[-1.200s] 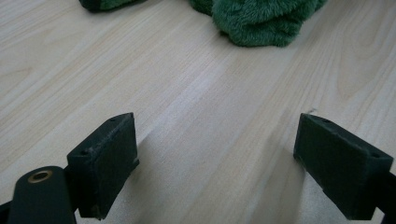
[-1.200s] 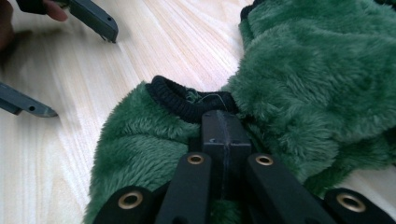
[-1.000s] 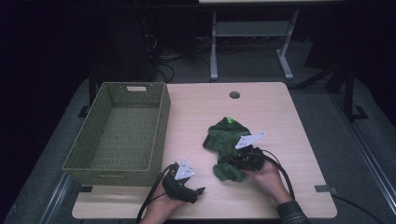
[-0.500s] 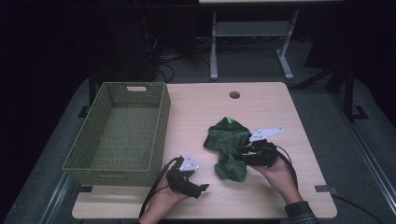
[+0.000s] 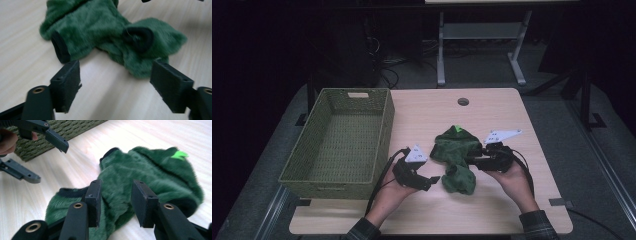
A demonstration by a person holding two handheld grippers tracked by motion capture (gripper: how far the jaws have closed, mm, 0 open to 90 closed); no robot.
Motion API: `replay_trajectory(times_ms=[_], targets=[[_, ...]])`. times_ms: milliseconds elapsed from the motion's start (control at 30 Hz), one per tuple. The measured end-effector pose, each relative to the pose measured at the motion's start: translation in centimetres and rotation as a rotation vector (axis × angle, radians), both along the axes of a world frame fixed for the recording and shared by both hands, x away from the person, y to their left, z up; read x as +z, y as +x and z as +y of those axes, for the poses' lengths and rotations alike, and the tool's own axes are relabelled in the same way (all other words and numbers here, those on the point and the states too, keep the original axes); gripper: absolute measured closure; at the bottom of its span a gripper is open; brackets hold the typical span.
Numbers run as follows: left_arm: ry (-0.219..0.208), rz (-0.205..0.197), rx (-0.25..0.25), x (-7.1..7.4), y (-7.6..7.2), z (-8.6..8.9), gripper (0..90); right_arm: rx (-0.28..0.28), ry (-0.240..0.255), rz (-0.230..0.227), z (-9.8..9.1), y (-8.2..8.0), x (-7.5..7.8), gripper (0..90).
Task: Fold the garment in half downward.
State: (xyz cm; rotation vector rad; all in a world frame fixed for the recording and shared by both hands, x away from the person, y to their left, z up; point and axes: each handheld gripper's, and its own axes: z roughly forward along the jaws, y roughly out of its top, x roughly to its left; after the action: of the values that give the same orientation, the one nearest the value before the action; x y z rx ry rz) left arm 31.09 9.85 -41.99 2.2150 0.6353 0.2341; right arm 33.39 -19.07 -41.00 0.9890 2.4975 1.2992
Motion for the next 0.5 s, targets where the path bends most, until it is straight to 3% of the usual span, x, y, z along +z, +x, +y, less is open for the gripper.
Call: replay_trajectory(times_ms=[400,500], targets=[[-0.021,-0.04,-0.004,2.3,4.8,-1.9,47.0,-0.031,0.0,-0.009,-0.8,3.0,1.3,60.6],[-0.008,-0.052,-0.011,2.8,6.0,-2.4,51.4,-0.046,-0.011,0.004,-0.9,4.1,1.5,60.8]])
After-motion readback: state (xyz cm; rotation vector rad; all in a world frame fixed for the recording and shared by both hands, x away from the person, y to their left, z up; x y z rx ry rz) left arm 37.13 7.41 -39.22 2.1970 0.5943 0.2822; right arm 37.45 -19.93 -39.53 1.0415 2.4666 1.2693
